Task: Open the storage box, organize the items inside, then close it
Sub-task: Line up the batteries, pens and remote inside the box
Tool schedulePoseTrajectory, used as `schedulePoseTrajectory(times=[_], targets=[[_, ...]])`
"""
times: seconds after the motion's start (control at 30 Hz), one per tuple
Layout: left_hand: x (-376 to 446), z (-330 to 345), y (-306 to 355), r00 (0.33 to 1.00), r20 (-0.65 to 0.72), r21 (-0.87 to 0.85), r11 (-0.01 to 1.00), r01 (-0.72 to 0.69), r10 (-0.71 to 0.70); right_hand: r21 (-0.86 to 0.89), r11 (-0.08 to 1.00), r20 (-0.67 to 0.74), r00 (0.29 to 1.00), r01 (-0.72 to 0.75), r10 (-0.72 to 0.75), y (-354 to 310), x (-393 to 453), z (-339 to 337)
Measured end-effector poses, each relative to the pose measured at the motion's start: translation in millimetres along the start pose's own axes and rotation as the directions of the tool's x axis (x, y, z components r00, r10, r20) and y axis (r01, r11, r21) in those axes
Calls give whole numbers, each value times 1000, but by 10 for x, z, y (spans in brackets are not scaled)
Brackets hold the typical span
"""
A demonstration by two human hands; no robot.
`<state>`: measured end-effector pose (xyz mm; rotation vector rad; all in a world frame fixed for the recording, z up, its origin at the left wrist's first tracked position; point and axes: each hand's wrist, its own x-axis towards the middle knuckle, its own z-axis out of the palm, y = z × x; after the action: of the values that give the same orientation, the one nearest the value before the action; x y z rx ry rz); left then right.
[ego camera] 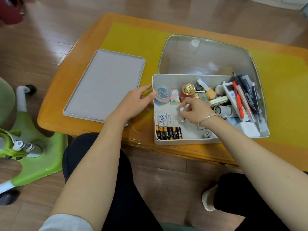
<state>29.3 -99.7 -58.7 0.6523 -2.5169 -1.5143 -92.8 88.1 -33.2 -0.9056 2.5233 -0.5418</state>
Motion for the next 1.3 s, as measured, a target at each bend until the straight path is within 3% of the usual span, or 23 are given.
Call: schedulePoseTrajectory(times=[0.8, 1.3], targets=[[7, -12, 3, 1000, 2, 2, 1000, -8, 8, -40, 998, 66, 997, 41, -39, -17, 95, 215], [6, -11, 10, 1000, 3, -6, 1000, 1, -1, -31, 990, 219, 968, 137, -127, -47, 32, 107]])
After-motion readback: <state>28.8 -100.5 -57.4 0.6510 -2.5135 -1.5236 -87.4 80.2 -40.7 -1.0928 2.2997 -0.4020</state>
